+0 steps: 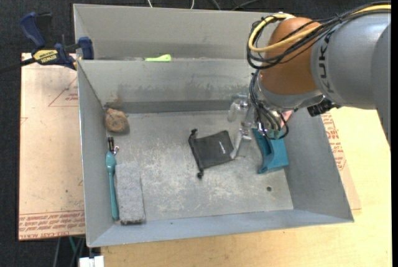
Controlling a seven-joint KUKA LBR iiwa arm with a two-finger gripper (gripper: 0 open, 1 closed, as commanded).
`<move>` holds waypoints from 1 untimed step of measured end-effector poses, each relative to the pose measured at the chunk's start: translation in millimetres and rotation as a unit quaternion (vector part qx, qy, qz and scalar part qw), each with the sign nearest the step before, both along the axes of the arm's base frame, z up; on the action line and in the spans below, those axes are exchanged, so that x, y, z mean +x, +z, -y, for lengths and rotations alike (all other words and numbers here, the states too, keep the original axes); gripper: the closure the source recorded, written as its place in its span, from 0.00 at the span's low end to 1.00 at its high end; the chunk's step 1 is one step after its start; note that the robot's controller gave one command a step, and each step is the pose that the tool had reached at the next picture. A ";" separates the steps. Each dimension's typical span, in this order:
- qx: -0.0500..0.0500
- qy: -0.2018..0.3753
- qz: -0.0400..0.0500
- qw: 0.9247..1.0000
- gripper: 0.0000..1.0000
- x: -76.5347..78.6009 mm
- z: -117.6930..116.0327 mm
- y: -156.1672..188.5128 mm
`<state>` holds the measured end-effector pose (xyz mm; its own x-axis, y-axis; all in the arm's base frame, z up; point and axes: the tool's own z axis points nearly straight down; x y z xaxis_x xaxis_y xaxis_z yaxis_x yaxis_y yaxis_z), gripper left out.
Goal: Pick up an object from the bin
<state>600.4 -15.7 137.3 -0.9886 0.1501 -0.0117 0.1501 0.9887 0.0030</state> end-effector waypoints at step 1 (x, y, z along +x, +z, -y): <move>0.000 0.055 0.001 0.999 0.00 -9.4 -28.6 -40.8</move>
Offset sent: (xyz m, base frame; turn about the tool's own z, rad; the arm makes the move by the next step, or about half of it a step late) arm -0.0534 0.0461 -0.0673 0.0309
